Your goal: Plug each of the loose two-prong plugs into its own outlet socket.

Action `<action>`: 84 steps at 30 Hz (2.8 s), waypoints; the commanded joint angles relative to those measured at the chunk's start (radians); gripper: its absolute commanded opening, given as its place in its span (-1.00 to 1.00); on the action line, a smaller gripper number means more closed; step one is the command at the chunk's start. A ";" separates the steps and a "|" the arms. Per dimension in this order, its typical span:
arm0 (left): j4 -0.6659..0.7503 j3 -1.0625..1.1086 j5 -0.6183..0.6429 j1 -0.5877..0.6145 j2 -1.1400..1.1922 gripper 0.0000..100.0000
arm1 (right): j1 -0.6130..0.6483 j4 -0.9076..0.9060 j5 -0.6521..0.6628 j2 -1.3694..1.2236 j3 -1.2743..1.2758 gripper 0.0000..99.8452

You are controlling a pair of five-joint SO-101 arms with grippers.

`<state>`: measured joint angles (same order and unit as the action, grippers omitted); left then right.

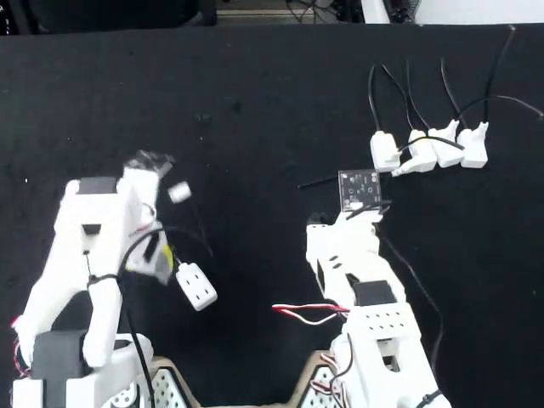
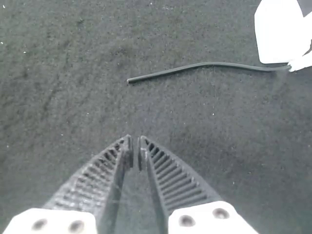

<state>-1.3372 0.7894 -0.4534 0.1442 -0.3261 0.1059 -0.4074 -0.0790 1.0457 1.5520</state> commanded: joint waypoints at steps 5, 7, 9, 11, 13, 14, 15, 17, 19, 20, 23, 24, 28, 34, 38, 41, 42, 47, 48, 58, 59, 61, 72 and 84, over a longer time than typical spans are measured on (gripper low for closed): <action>0.189 0.070 0.020 -0.012 -0.035 -0.55 | -0.072 0.021 -0.014 0.027 -0.087 -0.96; 0.215 0.076 0.068 -0.054 -0.035 -0.55 | -0.092 0.023 -0.015 0.027 -0.090 -0.96; 0.219 0.088 0.107 -0.133 -0.035 -0.55 | -0.112 0.025 -0.015 0.027 -0.093 -0.96; 0.221 0.105 0.141 -0.229 -0.035 -0.55 | -0.133 0.025 -0.015 0.027 -0.104 -0.97; 0.259 0.125 0.183 -0.325 -0.035 -0.55 | -0.164 0.025 -0.015 0.027 -0.110 -0.97; 0.285 0.133 0.204 -0.363 -0.035 -0.55 | -0.176 0.025 -0.017 0.027 -0.111 -0.97; 0.318 0.140 0.227 -0.397 -0.035 -0.55 | -0.184 0.025 -0.017 0.027 -0.111 -0.97; 0.397 0.156 0.265 -0.453 -0.035 -0.55 | -0.190 0.025 -0.017 0.027 -0.111 -0.97; 0.471 0.162 0.305 -0.484 -0.035 -0.55 | -0.189 0.025 -0.017 0.027 -0.111 -0.97; 0.500 0.160 0.325 -0.492 -0.035 -0.55 | -0.187 0.025 -0.017 0.027 -0.111 -0.97; 0.560 0.157 0.382 -0.503 -0.037 -0.55 | -0.186 0.025 -0.017 0.027 -0.110 -0.97; 0.565 0.157 0.391 -0.503 -0.044 -0.55 | -0.186 0.025 -0.017 0.027 -0.110 -0.97; 0.539 0.154 0.361 -0.498 -0.046 -0.55 | -0.184 0.025 -0.017 0.027 -0.108 -0.97; 0.442 0.059 0.313 -0.447 -0.046 -0.56 | -0.184 0.025 -0.017 0.027 -0.108 -0.97; 0.470 -0.021 0.371 -0.360 -0.034 -0.55 | -0.184 0.025 -0.017 0.027 -0.107 -0.97; 0.606 0.008 0.514 -0.334 -0.034 -0.55 | -0.183 0.025 -0.017 0.027 -0.107 -0.96; 0.661 0.033 0.552 -0.332 -0.032 -0.55 | -0.183 0.025 -0.017 0.027 -0.107 -0.96; 0.884 0.165 0.651 -0.335 -0.032 -0.55 | -0.183 0.025 -0.017 0.027 -0.107 -0.96; 0.908 0.179 0.661 -0.331 -0.032 -0.55 | -0.183 0.025 -0.017 0.027 -0.107 -0.96; 0.801 -0.007 0.698 -0.211 0.238 -0.55 | -0.183 0.025 -0.017 0.027 -0.107 -0.96; 0.755 -0.061 0.698 -0.209 0.278 -0.55 | -0.183 0.025 -0.017 0.027 -0.107 -0.96; 0.657 -0.159 0.697 -0.208 0.338 -0.55 | -0.183 0.025 -0.017 0.027 -0.105 -0.96; 0.229 -0.320 0.669 -0.153 0.367 -0.56 | -0.183 0.025 -0.017 0.027 -0.105 -0.96; 0.049 -0.311 0.287 -0.036 0.359 -0.56 | -0.183 0.025 -0.017 0.027 -0.107 -0.96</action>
<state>-1.2589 0.5148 -0.1051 0.0844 0.0591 -0.0660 -0.4074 -0.0852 1.0457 1.5014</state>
